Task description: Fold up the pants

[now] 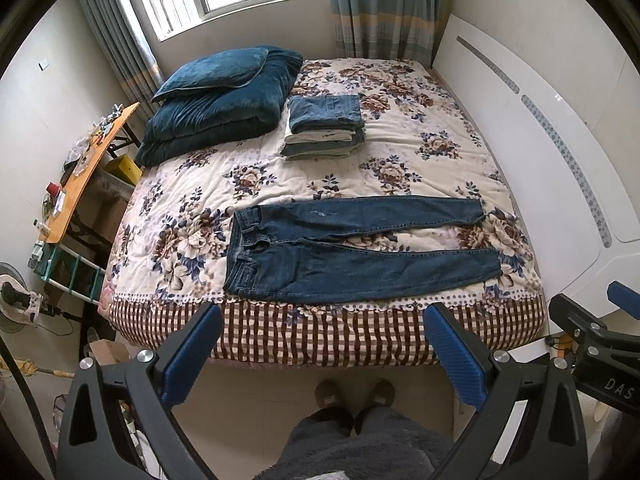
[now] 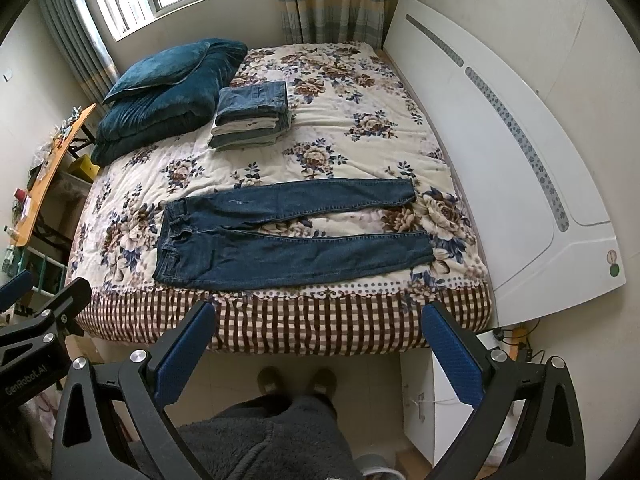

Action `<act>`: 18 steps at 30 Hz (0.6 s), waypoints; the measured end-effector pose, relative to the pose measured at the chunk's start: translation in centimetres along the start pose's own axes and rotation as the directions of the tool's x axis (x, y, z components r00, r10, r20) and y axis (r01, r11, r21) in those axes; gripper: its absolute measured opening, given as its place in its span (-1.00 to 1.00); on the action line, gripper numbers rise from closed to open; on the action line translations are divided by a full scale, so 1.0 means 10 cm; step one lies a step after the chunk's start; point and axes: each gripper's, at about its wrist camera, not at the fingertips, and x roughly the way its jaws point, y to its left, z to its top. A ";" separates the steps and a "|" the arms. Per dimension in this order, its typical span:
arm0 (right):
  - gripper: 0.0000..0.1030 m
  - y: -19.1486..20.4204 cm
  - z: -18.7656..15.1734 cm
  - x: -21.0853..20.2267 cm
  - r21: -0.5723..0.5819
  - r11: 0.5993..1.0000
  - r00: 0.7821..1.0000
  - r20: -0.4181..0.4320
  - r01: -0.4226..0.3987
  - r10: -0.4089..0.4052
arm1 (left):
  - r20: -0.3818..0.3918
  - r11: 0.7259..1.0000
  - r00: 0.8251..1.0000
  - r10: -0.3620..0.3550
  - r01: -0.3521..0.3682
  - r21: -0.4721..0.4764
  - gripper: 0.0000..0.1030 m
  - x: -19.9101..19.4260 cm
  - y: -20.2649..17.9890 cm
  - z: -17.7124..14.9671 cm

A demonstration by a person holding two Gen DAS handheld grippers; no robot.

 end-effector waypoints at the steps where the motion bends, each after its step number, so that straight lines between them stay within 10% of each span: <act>1: 1.00 0.00 0.00 0.00 0.001 1.000 1.000 -0.001 0.000 0.000 | 0.002 1.000 1.000 0.000 0.000 0.001 1.00 -0.01 -0.01 0.01; 18: 1.00 0.00 0.02 -0.03 0.005 1.000 1.000 0.007 -0.003 0.003 | 0.006 1.000 1.000 -0.005 0.006 -0.003 1.00 -0.05 -0.05 0.04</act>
